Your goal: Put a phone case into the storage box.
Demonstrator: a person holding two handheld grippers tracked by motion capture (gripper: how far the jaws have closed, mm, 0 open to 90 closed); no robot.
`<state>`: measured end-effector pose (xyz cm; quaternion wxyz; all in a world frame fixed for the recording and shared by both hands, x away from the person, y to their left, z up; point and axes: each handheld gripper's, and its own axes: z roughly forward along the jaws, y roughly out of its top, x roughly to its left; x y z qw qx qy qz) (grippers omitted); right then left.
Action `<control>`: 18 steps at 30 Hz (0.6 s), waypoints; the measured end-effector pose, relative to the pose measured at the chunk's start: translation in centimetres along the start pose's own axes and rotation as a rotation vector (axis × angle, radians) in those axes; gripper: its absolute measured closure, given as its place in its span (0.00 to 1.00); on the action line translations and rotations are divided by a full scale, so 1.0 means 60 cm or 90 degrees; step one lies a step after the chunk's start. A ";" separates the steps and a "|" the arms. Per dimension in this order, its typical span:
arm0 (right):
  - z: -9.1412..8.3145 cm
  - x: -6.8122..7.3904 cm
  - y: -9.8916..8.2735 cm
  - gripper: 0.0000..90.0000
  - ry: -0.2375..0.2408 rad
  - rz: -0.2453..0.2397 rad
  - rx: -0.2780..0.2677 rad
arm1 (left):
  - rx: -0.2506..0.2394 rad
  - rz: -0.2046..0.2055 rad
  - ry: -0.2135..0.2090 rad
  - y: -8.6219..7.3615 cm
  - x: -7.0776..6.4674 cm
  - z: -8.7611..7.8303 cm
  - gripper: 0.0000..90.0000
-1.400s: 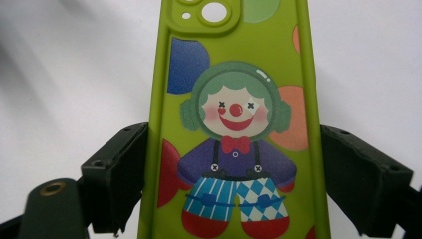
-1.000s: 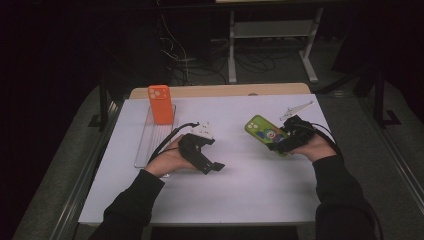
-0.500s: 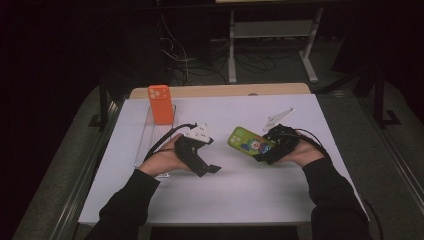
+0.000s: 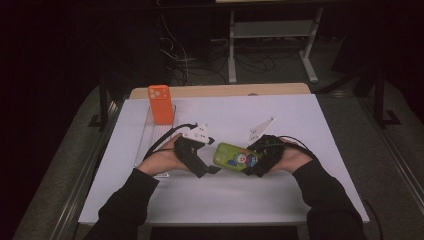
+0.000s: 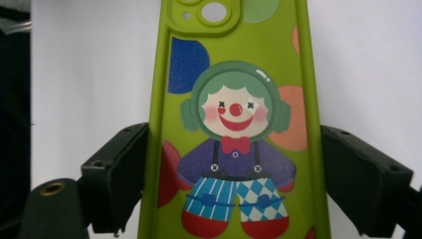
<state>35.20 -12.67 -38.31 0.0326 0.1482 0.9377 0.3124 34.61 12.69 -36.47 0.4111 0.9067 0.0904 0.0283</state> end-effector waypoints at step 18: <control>0.021 0.050 0.045 0.17 0.055 -0.080 0.017 | 0.065 0.054 -0.052 -0.004 -0.018 0.032 0.01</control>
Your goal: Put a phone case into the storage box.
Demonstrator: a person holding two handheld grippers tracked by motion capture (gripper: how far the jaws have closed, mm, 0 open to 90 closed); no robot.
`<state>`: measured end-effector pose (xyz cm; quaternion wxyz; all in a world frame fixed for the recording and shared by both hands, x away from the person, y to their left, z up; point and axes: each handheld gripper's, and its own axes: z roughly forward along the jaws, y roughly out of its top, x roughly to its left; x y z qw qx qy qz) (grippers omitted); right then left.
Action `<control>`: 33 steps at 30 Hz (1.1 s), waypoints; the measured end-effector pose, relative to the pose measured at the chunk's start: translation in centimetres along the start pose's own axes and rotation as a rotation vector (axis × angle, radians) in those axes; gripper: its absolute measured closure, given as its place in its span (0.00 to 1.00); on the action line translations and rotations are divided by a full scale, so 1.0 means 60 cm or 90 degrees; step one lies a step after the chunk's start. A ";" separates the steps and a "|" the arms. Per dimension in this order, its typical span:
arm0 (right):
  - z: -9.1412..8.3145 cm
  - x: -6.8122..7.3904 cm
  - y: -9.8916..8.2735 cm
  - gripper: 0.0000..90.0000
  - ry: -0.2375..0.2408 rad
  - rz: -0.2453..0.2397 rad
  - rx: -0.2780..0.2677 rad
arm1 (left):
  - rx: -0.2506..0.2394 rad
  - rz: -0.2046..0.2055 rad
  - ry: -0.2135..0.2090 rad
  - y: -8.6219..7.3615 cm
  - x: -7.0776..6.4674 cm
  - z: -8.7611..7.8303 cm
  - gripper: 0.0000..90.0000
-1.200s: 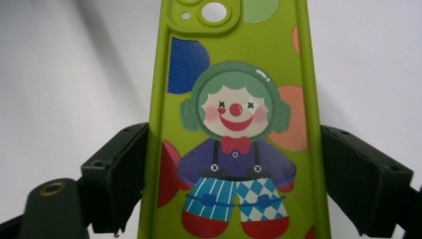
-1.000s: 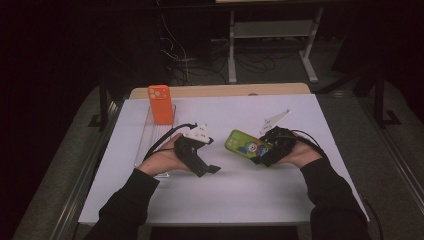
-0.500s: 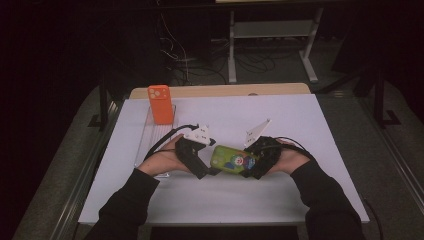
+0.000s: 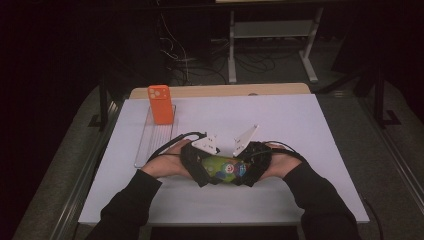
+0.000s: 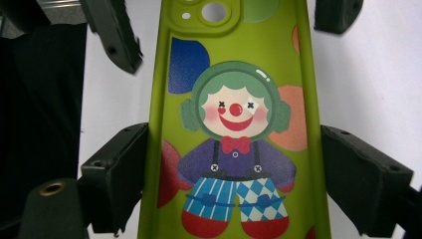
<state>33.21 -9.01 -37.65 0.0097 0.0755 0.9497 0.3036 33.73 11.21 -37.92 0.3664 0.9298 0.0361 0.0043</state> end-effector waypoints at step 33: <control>0.002 0.005 0.004 0.09 0.023 -0.004 -0.030 | 0.020 0.005 -0.043 -0.003 -0.005 0.012 0.15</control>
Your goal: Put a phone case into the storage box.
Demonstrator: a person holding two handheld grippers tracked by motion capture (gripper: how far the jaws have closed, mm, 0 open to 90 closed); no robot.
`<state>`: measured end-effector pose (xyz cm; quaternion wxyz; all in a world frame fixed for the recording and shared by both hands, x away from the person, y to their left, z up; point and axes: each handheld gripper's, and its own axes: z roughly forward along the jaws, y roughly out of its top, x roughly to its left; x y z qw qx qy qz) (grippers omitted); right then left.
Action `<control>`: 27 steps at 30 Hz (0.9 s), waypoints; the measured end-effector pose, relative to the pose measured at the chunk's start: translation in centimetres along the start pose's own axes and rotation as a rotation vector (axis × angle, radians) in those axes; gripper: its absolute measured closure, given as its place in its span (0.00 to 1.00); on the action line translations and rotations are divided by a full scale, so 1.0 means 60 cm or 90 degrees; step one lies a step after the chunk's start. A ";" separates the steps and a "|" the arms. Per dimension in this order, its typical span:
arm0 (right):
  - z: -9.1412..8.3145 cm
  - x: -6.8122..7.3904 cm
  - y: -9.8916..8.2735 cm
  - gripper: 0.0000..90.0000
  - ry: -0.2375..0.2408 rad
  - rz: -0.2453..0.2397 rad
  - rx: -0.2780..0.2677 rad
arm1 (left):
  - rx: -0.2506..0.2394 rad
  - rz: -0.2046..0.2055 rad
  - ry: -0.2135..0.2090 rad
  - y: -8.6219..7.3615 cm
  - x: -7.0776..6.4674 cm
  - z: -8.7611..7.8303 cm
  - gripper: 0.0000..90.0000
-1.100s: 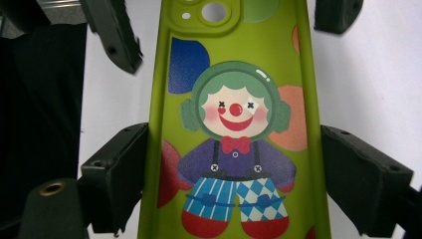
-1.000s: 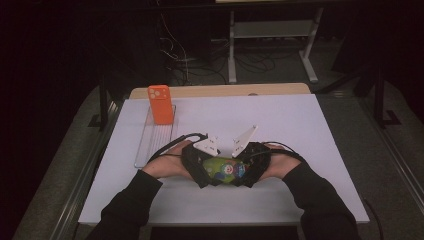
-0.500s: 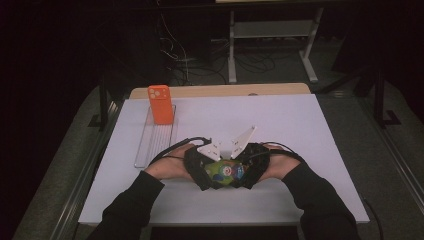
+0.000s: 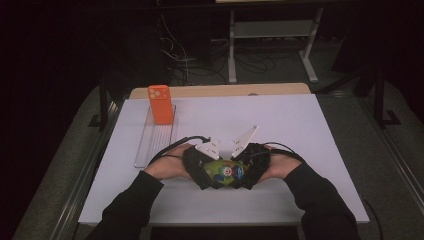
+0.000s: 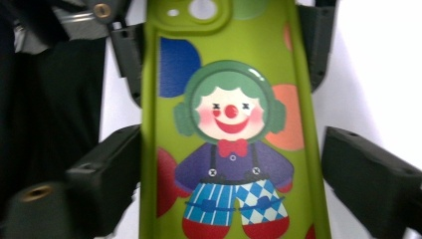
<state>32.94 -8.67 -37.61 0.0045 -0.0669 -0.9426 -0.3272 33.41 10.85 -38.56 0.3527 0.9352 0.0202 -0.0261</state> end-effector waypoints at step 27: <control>-0.063 -0.007 -0.081 0.01 -0.140 0.224 -0.135 | -0.025 -0.147 0.174 -0.022 0.023 -0.011 0.16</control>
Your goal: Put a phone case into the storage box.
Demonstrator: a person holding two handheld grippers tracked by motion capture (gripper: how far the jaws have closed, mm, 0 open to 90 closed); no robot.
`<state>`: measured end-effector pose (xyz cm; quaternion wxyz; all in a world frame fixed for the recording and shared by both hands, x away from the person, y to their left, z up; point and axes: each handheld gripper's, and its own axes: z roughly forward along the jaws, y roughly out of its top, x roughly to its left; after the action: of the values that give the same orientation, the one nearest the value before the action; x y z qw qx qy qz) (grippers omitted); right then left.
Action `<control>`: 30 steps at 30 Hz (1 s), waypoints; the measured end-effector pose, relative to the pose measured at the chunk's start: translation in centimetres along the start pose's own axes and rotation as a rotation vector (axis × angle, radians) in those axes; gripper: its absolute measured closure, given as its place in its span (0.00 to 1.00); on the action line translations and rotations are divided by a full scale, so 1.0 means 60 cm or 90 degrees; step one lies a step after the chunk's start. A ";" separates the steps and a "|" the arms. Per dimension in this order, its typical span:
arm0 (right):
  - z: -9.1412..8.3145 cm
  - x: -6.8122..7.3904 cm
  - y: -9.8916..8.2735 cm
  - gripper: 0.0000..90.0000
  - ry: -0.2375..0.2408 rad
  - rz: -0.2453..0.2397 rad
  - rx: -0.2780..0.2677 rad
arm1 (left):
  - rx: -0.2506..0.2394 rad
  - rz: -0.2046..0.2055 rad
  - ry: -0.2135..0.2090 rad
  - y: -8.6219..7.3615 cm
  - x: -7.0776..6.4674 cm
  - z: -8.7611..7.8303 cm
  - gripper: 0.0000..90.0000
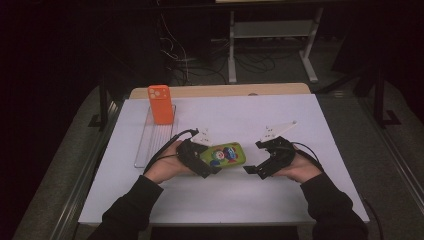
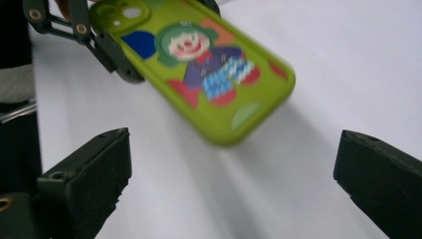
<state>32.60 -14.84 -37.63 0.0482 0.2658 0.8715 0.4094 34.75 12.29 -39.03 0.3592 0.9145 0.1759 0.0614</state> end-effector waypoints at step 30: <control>0.051 0.037 -0.040 0.02 -0.219 -0.049 -0.019 | 0.004 -0.089 0.079 0.004 -0.013 0.019 0.16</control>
<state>30.64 -12.86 -41.14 0.2160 0.2980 0.8537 0.3685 34.35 11.09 -39.68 0.3481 0.8954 0.2618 0.0922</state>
